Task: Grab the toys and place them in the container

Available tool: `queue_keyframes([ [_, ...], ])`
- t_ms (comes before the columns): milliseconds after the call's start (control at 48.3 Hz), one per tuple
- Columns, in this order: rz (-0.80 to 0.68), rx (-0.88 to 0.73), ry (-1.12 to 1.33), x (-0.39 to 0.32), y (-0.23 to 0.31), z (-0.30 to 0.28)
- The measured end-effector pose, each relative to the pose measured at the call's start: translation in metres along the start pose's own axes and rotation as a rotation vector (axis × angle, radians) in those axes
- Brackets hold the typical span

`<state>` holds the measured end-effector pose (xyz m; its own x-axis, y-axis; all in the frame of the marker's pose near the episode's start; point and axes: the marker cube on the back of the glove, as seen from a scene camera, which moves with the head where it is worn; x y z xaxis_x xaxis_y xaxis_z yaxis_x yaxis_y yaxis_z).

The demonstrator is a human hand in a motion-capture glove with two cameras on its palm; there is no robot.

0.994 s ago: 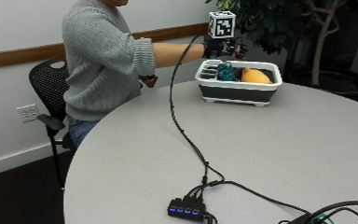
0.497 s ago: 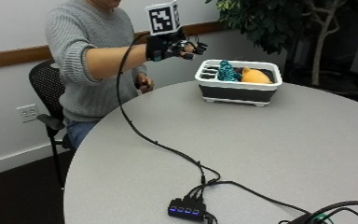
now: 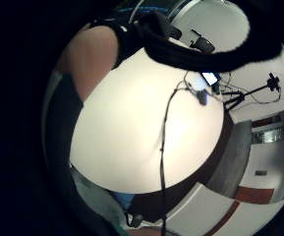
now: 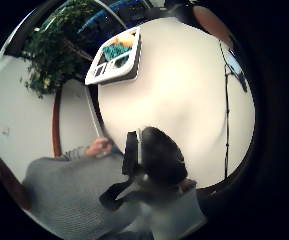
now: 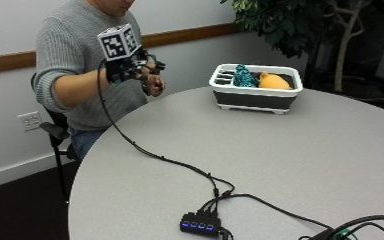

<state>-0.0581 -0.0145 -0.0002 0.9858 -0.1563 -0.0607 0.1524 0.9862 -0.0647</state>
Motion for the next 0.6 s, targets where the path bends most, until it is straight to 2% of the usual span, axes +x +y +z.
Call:
queue_keyframes([
  [104, 0.058, 0.014, -0.073, -0.02, 0.059, 0.028],
  [228, 0.125, -0.026, -0.11, -0.036, 0.103, 0.061],
  [601, 0.115, -0.044, -0.078, -0.034, 0.104, 0.072],
])
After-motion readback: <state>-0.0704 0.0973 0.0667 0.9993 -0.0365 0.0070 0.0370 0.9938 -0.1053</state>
